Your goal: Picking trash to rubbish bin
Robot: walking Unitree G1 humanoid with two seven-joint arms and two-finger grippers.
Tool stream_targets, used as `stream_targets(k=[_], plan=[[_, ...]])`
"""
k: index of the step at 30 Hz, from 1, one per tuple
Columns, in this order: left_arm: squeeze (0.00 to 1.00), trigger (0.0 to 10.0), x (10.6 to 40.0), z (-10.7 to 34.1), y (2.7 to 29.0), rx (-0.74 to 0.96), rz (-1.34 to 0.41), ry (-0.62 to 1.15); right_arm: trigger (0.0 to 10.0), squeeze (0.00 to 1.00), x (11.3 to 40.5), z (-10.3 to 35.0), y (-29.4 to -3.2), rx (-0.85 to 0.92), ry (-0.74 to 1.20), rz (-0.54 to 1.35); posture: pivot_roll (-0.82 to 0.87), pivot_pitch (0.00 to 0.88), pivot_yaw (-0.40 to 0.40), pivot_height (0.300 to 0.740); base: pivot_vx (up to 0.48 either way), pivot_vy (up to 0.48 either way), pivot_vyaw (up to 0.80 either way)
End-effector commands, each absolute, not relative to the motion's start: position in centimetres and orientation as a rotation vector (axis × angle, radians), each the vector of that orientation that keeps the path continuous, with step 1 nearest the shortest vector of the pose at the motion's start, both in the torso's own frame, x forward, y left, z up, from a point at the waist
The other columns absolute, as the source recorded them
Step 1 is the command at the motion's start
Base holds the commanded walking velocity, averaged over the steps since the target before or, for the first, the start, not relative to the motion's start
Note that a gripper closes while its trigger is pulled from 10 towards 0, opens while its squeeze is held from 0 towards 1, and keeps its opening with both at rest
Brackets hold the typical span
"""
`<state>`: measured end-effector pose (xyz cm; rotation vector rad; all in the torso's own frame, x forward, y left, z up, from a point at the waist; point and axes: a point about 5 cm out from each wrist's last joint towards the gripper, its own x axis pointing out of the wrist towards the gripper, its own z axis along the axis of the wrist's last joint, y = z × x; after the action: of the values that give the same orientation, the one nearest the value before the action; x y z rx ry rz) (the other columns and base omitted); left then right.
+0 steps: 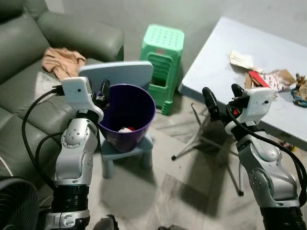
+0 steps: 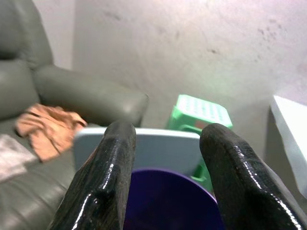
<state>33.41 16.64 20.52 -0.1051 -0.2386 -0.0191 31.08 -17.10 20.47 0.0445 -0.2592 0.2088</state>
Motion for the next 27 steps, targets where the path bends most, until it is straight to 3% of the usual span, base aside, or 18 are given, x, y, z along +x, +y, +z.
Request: stream_targets(k=[1, 27], plan=[[0.00, 10.0, 33.2, 20.2, 16.4, -0.104, -0.019, -0.226, 10.0, 0.00, 31.3, 20.2, -17.8, 0.039, -0.259, 0.181, 0.09, 0.025, -0.111, 0.740, 0.000, 0.000, 0.00], [0.00, 10.0, 32.1, 17.6, 15.7, -0.121, -0.016, -0.113, 10.0, 0.00, 30.7, 16.7, -17.7, 0.078, -0.210, 0.156, 0.11, 0.002, -0.098, 0.740, 0.000, 0.000, 0.00]])
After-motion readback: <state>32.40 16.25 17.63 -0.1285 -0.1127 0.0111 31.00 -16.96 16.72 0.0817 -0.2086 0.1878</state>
